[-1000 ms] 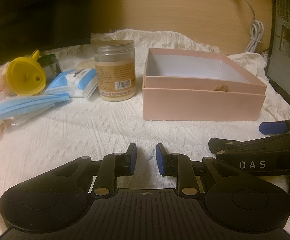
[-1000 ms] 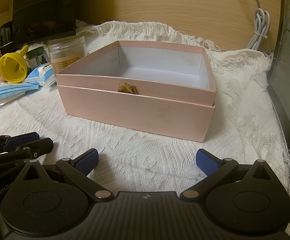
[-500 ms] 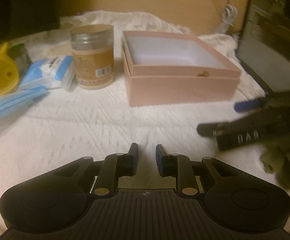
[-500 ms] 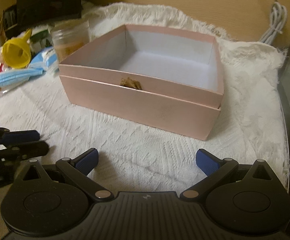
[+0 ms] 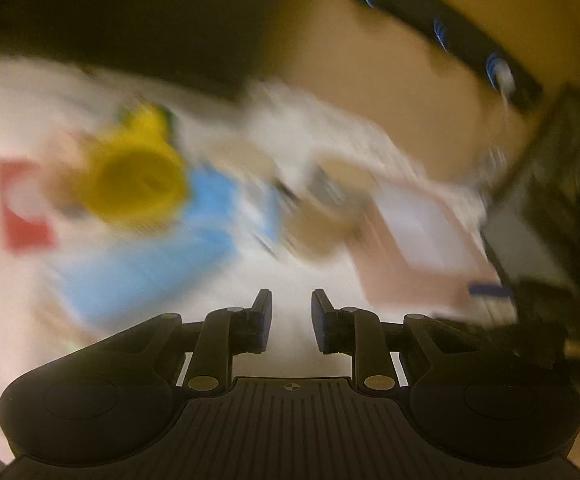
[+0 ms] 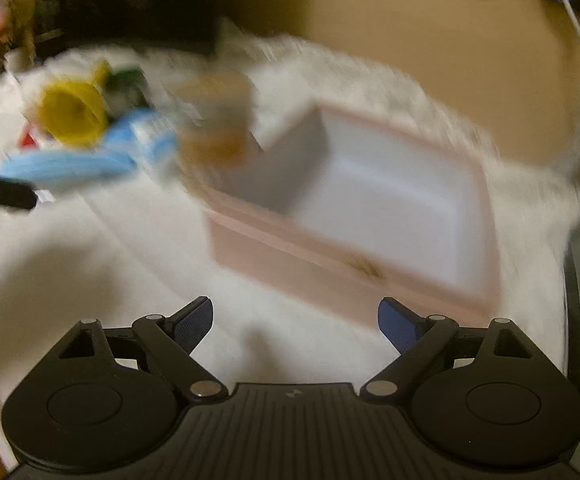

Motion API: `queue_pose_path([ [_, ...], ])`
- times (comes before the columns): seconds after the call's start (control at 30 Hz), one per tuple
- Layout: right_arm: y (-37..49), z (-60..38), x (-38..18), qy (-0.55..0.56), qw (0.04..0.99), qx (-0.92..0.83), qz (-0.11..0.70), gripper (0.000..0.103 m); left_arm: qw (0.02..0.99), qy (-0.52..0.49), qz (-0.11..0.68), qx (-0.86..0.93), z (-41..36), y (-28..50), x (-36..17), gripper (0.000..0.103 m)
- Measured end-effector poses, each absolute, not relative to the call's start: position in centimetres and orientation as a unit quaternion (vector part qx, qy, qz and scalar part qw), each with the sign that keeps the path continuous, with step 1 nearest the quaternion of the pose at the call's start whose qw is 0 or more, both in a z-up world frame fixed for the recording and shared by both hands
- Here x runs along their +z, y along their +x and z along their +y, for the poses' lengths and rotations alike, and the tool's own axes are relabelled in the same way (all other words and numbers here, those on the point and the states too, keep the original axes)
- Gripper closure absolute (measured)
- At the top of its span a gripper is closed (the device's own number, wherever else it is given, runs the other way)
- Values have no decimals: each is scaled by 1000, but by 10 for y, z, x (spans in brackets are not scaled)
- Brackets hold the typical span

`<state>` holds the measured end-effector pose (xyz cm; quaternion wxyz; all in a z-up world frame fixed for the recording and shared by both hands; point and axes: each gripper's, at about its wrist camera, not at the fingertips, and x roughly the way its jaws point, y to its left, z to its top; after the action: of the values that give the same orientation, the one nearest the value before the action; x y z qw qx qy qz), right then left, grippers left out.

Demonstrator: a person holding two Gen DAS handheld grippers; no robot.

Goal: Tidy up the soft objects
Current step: 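Grasp the yellow funnel with the right tool while the left tool grasps the white lace item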

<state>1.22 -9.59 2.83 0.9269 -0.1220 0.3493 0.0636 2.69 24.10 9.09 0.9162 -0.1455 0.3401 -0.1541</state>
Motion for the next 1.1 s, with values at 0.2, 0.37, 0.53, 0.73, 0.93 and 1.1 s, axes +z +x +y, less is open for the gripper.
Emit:
queue_pose_path([
  [0.2, 32, -26, 55, -127, 932, 124, 316, 12, 936, -200, 284, -63, 336, 46, 117, 79],
  [0.37, 51, 37, 63, -154, 924, 171, 305, 12, 923, -265, 277, -46, 388, 74, 122, 79],
  [0.53, 66, 84, 59, -172, 914, 191, 313, 12, 898, -302, 310, -76, 393, 120, 104, 79],
  [0.73, 66, 94, 49, -182, 907, 181, 335, 12, 919, -128, 371, -44, 362, 134, 67, 76],
  [0.93, 67, 81, 49, -194, 905, 167, 339, 12, 905, -200, 372, -59, 379, 146, 52, 73],
  [1.1, 72, 98, 62, -238, 908, 188, 288, 12, 903, -178, 381, -91, 376, 146, 47, 73],
])
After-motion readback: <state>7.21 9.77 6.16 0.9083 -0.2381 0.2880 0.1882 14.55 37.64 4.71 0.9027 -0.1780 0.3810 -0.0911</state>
